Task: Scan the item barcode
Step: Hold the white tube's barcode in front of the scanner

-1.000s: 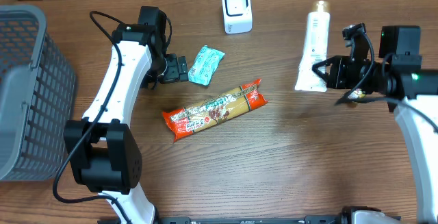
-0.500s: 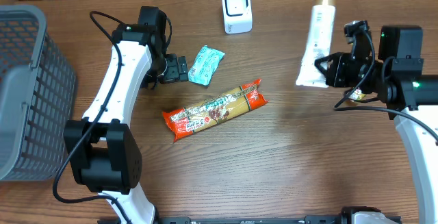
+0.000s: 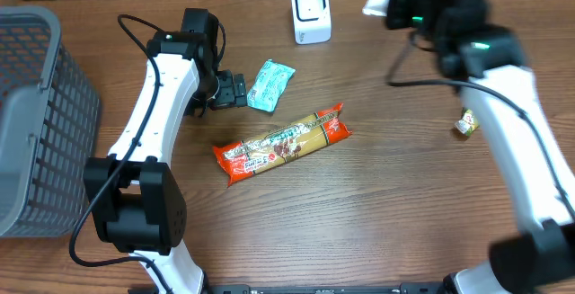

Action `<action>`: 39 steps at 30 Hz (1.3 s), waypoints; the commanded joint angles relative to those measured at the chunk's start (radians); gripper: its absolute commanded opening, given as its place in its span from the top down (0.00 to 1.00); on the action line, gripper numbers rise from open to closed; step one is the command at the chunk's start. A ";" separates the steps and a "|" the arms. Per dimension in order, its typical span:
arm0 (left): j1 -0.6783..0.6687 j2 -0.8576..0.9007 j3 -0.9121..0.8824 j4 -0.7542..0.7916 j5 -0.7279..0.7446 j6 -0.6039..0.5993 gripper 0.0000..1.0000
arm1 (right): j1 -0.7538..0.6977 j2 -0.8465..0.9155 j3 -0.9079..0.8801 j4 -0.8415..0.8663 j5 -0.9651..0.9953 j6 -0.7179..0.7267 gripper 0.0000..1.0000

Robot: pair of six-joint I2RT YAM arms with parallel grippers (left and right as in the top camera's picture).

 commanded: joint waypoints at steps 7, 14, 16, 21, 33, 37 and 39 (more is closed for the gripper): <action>0.003 0.002 0.000 0.001 -0.008 0.001 0.00 | 0.151 0.160 0.025 0.064 0.343 -0.074 0.96; 0.002 0.002 0.000 0.001 -0.008 0.001 0.00 | 0.154 0.161 0.020 -0.013 0.343 -0.043 0.96; 0.003 0.002 0.000 0.001 -0.008 0.001 0.00 | 0.154 0.161 0.020 -0.074 0.343 0.022 0.96; 0.003 0.002 0.000 0.001 -0.008 0.001 0.01 | 0.153 0.161 0.020 -0.155 0.343 0.132 0.96; 0.003 0.002 0.000 0.001 -0.008 0.001 0.01 | 0.172 0.161 0.020 -0.036 0.676 -0.022 0.96; 0.003 0.002 0.000 0.001 -0.008 0.001 0.00 | 0.171 0.161 0.020 0.045 0.678 -0.224 0.96; 0.003 0.002 0.000 0.001 -0.008 0.001 0.00 | 0.171 0.161 0.020 0.098 0.669 -0.292 0.96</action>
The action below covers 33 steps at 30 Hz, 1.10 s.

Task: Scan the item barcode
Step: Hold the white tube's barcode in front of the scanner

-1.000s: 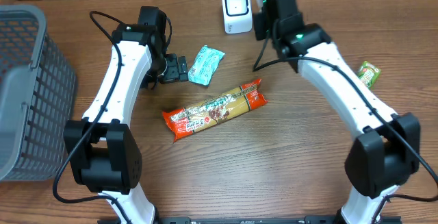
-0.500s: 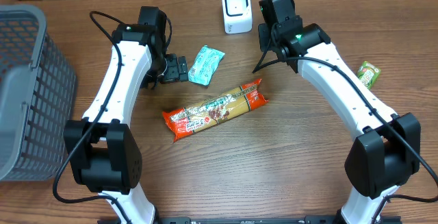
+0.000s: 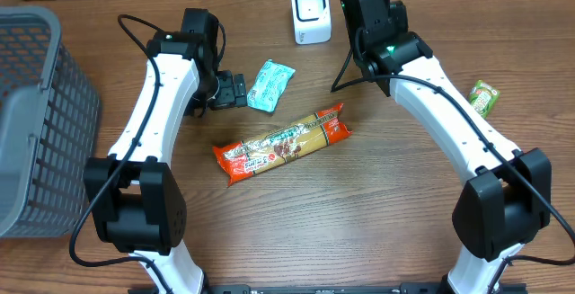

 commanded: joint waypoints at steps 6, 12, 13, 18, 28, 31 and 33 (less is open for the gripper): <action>0.003 0.002 0.000 0.001 -0.008 0.001 0.00 | 0.007 -0.029 0.024 0.346 0.048 -0.449 0.96; 0.003 0.002 0.000 0.001 -0.008 0.000 0.00 | 0.007 0.043 0.024 0.497 0.047 -0.610 0.96; 0.003 0.002 0.000 0.001 -0.008 0.001 0.00 | 0.006 0.061 0.024 0.505 0.047 -0.634 0.96; 0.003 0.002 0.000 0.001 -0.008 0.001 0.01 | 0.008 0.164 0.024 0.560 0.047 -0.758 0.96; 0.003 0.002 0.000 0.001 -0.008 0.001 0.01 | 0.027 0.290 0.024 0.637 0.037 -0.761 0.96; 0.003 0.002 0.000 0.001 -0.008 0.000 0.00 | 0.034 0.324 0.024 0.645 0.035 -0.789 0.96; 0.003 0.002 0.000 0.001 -0.008 0.001 0.00 | 0.037 0.348 0.024 0.661 0.033 -0.790 0.96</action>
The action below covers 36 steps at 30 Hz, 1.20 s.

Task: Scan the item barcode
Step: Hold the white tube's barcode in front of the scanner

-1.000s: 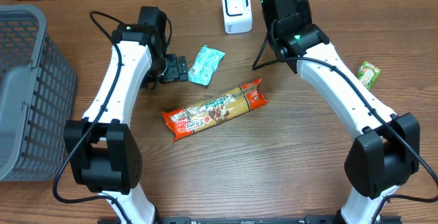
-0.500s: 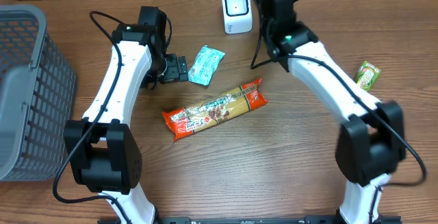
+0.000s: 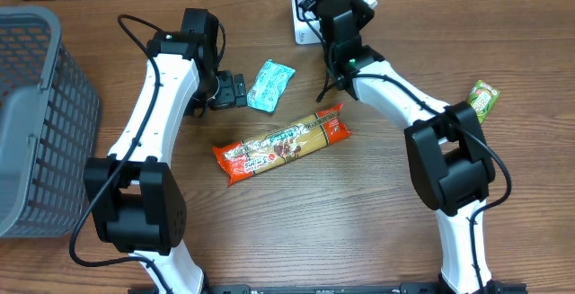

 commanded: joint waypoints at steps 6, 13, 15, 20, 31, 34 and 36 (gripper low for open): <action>0.003 0.002 0.000 0.001 -0.008 0.000 0.00 | 0.021 0.072 0.025 0.069 0.007 -0.006 0.96; 0.003 0.002 0.000 0.001 -0.008 0.001 0.00 | 0.021 0.083 0.025 0.095 0.025 -0.006 0.96; 0.003 0.002 0.000 0.001 -0.008 0.000 0.00 | 0.021 0.083 0.025 0.096 0.044 -0.006 0.96; 0.003 0.002 0.000 0.001 -0.008 0.001 0.00 | 0.021 0.083 0.025 0.095 0.094 -0.006 0.96; 0.003 0.002 0.000 0.002 -0.008 0.001 0.00 | 0.008 0.083 0.025 0.095 0.109 0.001 0.96; 0.003 0.002 0.000 0.001 -0.008 0.000 0.01 | -0.006 0.083 0.025 0.093 0.108 0.010 0.96; 0.003 0.002 0.000 0.001 -0.008 0.001 0.00 | -0.010 0.083 0.025 0.093 0.105 0.010 0.96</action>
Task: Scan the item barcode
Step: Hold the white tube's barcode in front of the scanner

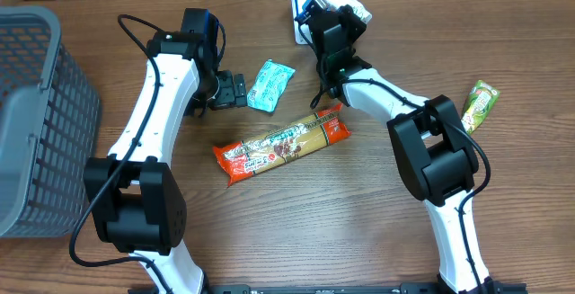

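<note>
A white barcode scanner (297, 20) stands at the table's far edge, mostly covered by my right arm. My right gripper (323, 6) is over the scanner, shut on a flat white packet that sticks out past it toward the back. My left gripper (235, 90) rests on the table, its fingertips at the left end of a teal packet (271, 84); whether its jaws are open or shut does not show. A long orange pasta packet (283, 143) lies in the middle of the table.
A grey wire basket (36, 114) fills the left edge of the table. A small green packet (479, 105) lies at the right. Cardboard runs along the back edge behind the scanner.
My right gripper has shifted slightly left and nearer the scanner with the white packet, covering more of it. The left arm and the other packets have not moved.
My right gripper held the white packet at the far right back corner. It then stood right of the scanner, then beside it, and now it is over it. The left gripper stayed by the teal packet throughout.
</note>
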Action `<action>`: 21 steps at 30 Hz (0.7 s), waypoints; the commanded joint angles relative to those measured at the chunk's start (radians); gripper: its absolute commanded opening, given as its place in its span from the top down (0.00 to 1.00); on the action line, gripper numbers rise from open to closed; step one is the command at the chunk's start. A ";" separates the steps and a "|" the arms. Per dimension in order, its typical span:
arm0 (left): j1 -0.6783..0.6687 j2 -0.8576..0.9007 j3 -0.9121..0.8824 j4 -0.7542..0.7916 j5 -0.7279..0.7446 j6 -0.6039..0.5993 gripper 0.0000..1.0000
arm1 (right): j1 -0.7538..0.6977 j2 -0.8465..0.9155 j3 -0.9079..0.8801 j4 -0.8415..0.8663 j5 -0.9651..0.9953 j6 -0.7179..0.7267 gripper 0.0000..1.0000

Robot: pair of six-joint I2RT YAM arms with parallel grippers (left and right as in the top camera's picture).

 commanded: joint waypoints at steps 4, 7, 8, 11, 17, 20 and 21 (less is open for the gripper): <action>0.003 0.002 0.000 0.001 -0.008 0.001 0.00 | -0.018 -0.020 0.025 0.017 0.006 0.029 0.96; 0.003 0.002 0.000 0.001 -0.008 0.001 0.00 | -0.018 -0.020 0.025 0.003 -0.012 0.029 0.96; 0.003 0.002 0.000 0.001 -0.008 0.001 0.01 | -0.018 -0.020 0.025 0.003 -0.011 0.029 0.96; 0.003 0.002 0.000 0.001 -0.008 0.001 0.00 | -0.016 -0.020 0.025 0.009 0.005 0.028 0.96; 0.003 0.002 0.000 0.001 -0.008 0.001 0.01 | -0.016 -0.044 0.025 0.007 0.077 0.029 0.96; 0.003 0.002 0.000 0.001 -0.008 0.001 0.01 | -0.016 -0.108 0.025 -0.023 0.072 0.029 0.96; 0.003 0.002 0.000 0.001 -0.008 0.001 0.00 | -0.015 -0.138 0.025 -0.038 0.067 0.039 0.96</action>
